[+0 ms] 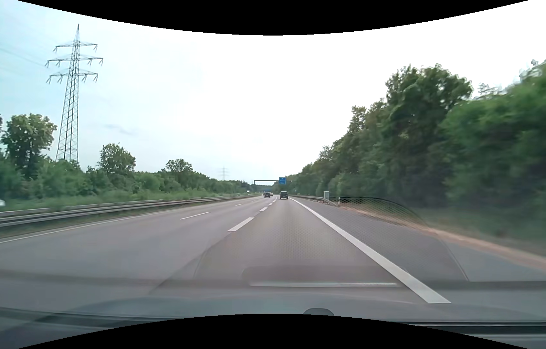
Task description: Follow the waypoints while adhering to traffic rules and regulations
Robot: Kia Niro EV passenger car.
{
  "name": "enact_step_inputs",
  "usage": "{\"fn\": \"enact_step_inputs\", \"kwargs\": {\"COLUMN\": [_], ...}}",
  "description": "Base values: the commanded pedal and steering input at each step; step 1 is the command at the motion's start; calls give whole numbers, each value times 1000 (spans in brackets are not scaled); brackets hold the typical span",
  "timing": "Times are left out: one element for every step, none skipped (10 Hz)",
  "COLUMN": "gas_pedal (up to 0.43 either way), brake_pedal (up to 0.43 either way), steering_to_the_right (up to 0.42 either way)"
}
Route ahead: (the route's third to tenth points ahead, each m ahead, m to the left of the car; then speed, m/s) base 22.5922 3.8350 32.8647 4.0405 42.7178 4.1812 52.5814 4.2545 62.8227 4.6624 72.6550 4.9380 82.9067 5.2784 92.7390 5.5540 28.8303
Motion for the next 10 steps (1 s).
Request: {"fn": "enact_step_inputs", "kwargs": {"gas_pedal": [209, 209, 209, 209, 209, 209, 209, 209, 209, 209], "brake_pedal": [0, 0, 0, 0, 0, 0, 0, 0, 0, 0], "steering_to_the_right": [-8, -9, -9, -9, -9, -9, -9, -9, -8, -8]}}
